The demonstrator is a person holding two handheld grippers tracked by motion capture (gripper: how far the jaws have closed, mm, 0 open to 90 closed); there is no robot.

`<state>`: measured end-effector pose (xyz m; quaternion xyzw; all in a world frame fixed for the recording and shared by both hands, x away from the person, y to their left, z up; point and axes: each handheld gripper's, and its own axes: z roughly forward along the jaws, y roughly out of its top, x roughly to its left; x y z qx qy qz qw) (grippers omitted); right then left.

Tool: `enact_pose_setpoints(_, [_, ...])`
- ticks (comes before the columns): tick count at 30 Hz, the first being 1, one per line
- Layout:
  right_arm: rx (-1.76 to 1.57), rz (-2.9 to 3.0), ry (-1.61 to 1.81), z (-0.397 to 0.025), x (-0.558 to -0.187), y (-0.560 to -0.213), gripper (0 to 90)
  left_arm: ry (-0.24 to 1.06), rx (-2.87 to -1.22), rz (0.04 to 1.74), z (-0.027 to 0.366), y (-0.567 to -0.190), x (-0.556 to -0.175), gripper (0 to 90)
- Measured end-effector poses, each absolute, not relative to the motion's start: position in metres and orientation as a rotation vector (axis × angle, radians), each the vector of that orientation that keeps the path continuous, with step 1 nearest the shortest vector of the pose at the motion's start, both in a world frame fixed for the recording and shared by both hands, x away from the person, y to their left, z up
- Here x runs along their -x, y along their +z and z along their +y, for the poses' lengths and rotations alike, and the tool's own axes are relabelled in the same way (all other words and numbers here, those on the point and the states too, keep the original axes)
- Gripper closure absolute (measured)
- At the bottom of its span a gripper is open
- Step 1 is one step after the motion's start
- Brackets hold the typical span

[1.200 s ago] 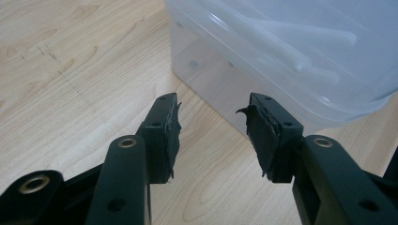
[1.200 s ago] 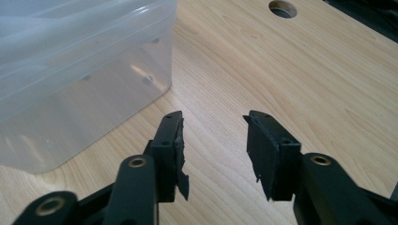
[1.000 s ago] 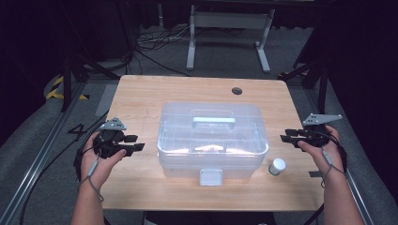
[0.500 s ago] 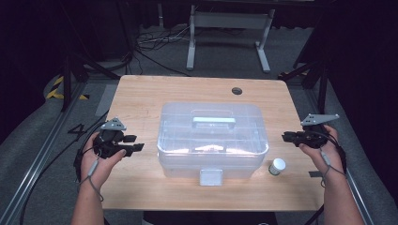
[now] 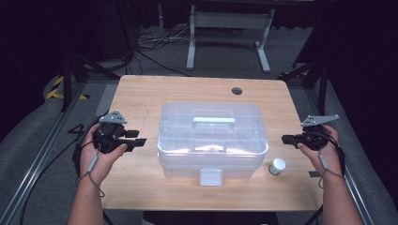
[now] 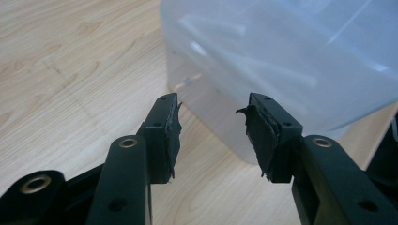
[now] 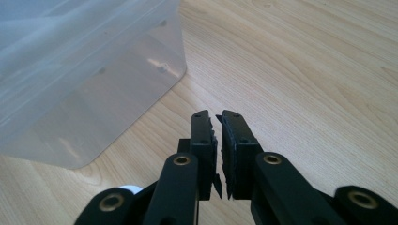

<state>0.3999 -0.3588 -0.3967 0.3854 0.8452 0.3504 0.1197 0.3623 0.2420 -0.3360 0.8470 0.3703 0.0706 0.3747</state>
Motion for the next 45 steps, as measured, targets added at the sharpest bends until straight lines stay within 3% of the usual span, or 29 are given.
enact_pose_setpoints(18, [-1.081,2.495,1.05,-0.356,-0.395,-0.4,81.7,0.193,-2.213,0.72,0.199,-0.286,-0.375,54.7])
enact_pose_setpoints(38, [-1.066,2.489,1.115,-0.354,-0.393,-0.398,75.8,0.099,-2.291,0.571,0.139,-0.291,-0.4,44.4])
enact_pose_setpoints(45, [-1.058,2.5,1.111,-0.352,-0.393,-0.399,74.9,0.1,-2.295,0.545,0.12,-0.294,-0.402,45.1])
